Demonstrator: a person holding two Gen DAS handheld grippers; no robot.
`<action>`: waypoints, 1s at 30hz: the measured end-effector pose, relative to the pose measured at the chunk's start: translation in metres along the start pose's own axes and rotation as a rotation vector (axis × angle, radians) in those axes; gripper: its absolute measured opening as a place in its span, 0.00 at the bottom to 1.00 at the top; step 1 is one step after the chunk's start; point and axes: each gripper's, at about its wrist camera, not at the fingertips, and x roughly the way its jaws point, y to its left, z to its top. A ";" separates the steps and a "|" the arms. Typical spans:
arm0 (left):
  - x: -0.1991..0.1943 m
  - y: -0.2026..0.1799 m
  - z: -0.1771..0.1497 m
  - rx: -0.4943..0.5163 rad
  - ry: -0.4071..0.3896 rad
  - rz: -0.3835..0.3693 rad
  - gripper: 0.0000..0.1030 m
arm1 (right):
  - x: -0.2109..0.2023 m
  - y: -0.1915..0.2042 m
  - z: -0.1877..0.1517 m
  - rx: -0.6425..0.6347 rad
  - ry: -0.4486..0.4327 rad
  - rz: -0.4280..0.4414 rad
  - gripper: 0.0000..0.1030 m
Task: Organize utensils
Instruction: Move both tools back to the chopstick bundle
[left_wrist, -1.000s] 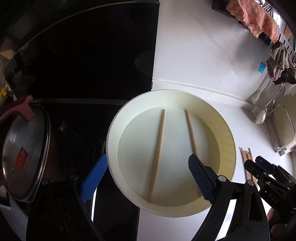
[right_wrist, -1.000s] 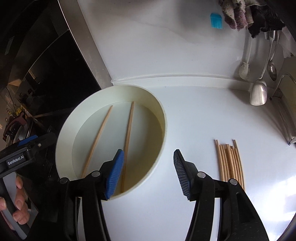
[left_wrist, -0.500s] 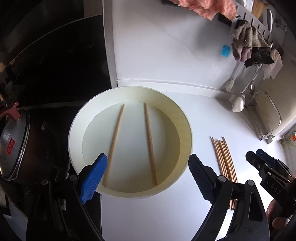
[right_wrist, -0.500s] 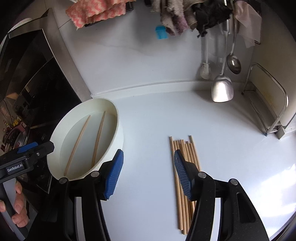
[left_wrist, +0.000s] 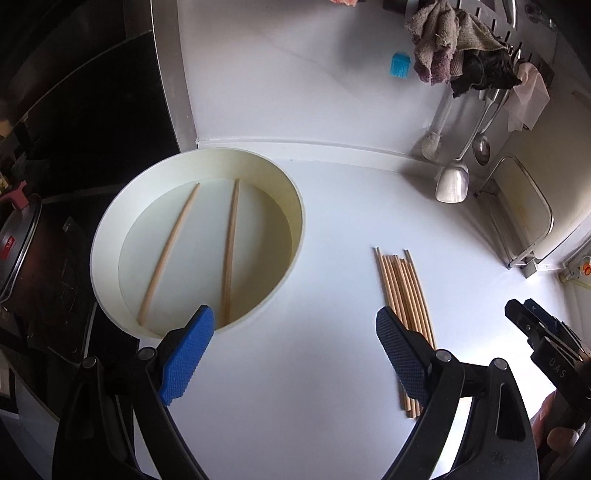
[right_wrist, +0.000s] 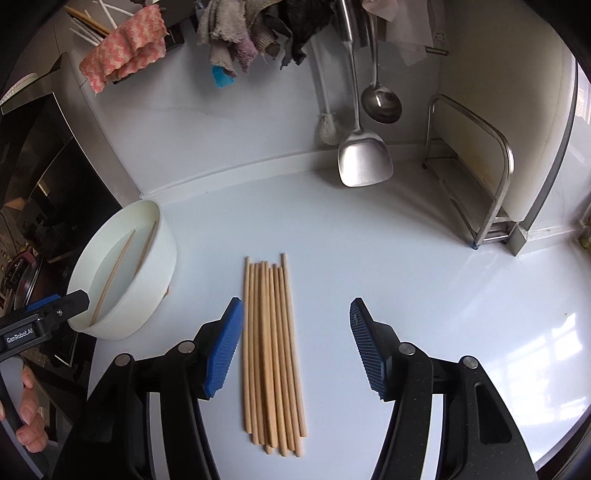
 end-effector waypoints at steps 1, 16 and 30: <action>0.001 -0.004 -0.002 0.006 0.001 0.003 0.85 | 0.003 -0.005 -0.002 0.003 0.012 -0.001 0.56; 0.048 -0.057 -0.032 0.134 0.017 -0.105 0.87 | 0.040 -0.026 -0.033 0.072 0.064 -0.097 0.56; 0.087 -0.060 -0.052 0.061 0.006 -0.009 0.92 | 0.091 -0.020 -0.047 -0.058 0.097 -0.004 0.58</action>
